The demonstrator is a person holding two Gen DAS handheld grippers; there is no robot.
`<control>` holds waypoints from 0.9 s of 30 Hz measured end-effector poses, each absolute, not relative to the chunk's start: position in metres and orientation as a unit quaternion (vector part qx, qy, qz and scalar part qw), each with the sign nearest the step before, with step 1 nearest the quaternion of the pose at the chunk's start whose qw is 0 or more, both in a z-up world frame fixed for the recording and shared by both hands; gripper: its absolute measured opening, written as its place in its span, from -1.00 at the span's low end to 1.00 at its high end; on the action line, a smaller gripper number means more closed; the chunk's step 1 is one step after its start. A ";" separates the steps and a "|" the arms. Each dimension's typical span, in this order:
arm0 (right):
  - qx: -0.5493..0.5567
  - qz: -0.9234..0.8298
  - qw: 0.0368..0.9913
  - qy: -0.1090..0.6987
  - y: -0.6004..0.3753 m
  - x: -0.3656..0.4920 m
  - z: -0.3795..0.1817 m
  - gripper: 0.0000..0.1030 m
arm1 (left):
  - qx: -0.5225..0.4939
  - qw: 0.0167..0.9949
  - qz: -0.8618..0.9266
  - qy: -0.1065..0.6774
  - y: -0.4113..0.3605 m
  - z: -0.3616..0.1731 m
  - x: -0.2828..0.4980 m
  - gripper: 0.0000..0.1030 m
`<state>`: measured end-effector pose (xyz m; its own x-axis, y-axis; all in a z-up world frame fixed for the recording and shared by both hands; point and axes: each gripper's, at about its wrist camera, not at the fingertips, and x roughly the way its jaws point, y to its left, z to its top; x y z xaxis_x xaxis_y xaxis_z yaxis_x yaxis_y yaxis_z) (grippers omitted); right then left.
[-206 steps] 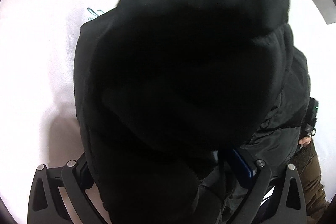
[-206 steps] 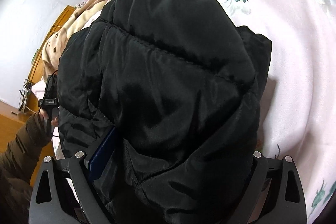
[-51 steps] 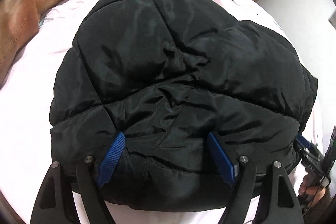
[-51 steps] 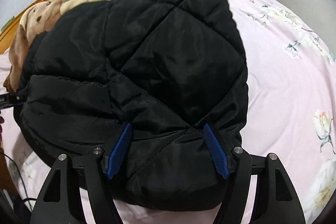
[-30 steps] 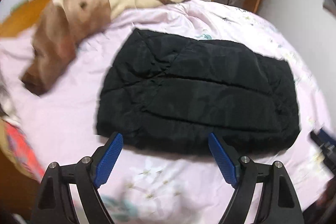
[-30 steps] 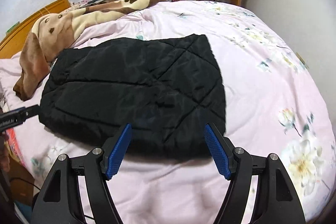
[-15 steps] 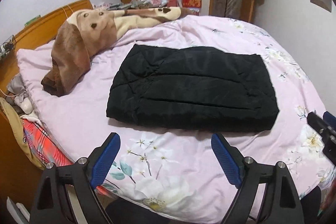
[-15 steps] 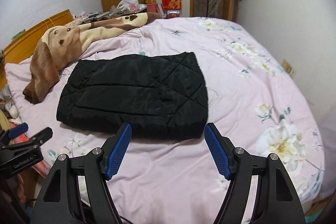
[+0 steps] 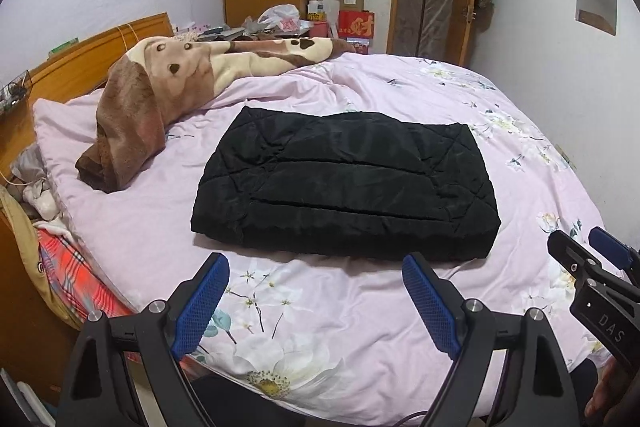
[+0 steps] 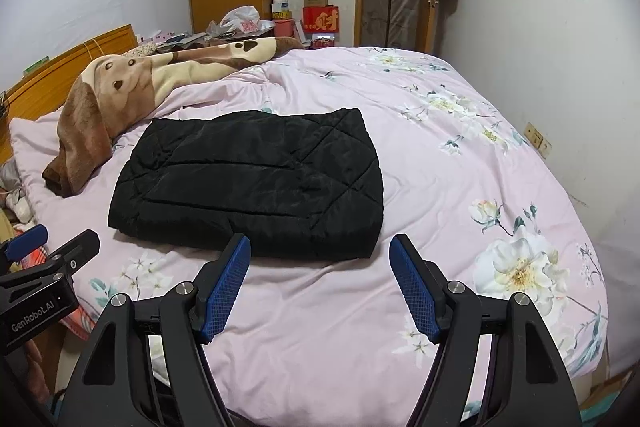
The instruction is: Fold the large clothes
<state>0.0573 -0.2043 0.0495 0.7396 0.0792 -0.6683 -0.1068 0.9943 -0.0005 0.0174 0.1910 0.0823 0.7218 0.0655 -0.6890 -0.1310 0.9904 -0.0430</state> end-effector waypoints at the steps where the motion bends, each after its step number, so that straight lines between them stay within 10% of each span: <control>1: -0.020 0.050 0.932 0.358 -0.204 0.057 0.049 0.40 | -0.045 0.927 0.053 0.370 0.191 0.082 0.018 0.72; 27: -0.023 0.054 0.931 0.359 -0.199 0.054 0.048 0.40 | -0.052 0.930 0.055 0.361 0.191 0.080 0.010 0.72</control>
